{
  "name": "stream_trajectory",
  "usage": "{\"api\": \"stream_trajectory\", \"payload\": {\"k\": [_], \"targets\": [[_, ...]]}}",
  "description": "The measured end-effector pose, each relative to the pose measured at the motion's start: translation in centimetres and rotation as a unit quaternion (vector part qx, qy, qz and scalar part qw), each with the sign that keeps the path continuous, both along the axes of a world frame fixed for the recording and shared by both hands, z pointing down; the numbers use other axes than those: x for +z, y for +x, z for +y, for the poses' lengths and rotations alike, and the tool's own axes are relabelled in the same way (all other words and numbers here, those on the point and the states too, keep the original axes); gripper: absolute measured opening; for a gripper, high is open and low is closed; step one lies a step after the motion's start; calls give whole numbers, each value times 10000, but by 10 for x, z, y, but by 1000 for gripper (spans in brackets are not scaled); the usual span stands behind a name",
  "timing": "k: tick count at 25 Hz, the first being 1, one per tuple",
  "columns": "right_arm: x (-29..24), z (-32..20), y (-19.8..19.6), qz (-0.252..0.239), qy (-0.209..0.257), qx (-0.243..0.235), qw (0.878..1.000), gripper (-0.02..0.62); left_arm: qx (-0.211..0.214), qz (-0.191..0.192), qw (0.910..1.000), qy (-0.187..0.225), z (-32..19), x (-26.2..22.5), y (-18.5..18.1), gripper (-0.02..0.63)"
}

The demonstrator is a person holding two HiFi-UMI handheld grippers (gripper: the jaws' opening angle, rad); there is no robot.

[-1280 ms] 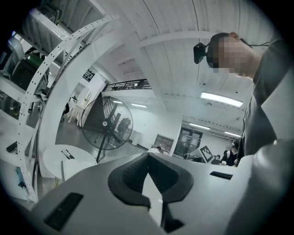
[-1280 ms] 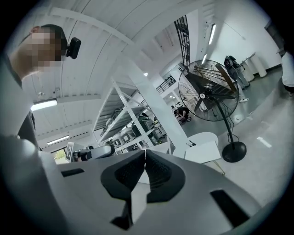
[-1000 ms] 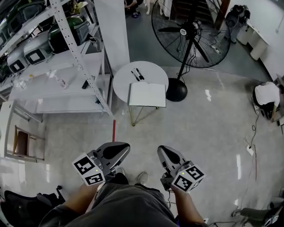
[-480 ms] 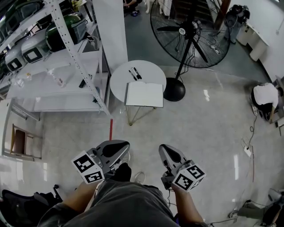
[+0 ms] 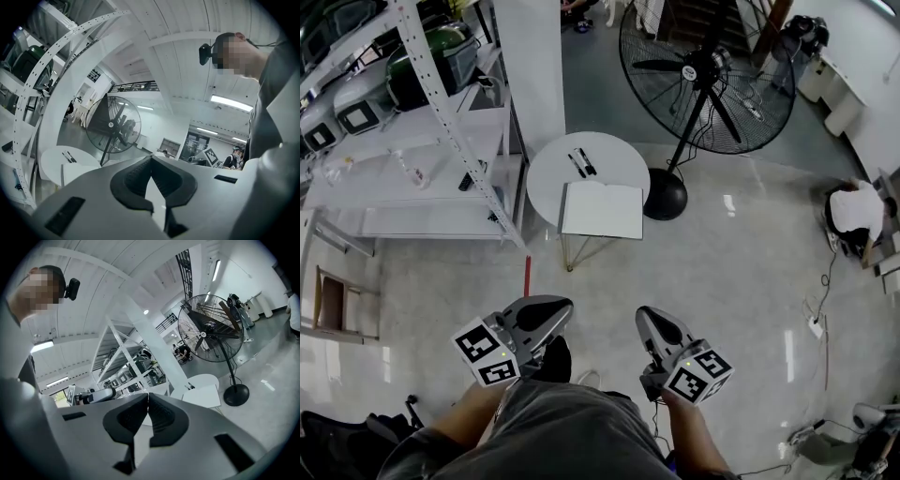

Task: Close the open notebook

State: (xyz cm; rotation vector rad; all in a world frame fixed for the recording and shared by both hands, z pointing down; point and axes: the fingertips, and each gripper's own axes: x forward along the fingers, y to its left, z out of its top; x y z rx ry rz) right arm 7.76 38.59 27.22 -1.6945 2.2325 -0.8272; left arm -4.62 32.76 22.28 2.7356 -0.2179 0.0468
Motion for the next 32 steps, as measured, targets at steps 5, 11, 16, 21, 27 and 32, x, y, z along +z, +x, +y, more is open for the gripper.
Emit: {"api": "stream_trajectory", "payload": {"k": [5,11,16,21,27,32], "targets": [[9,-41,-5,-30,-79,-38,10000,20,63,-26,10000,-56,-41,7,3,15],[23,-90,-11,-92,-236,-10,9997,20,155,-52,9997,-182,-93,21,6,15],[29,-128,-14,-69,-401,36,9992,20,282,-80,9991,-294,-134,29,11,15],[35,-165,-15,-94,-497,119,9986,21,386,-50,9987,-332,-173,34,15,15],[33,-209,-13,-20,-606,219,9979,21,474,-56,9981,-393,-218,37,12,15],[34,-243,-10,7,-668,345,9972,20,543,-53,9977,-396,-253,38,11,15]]}}
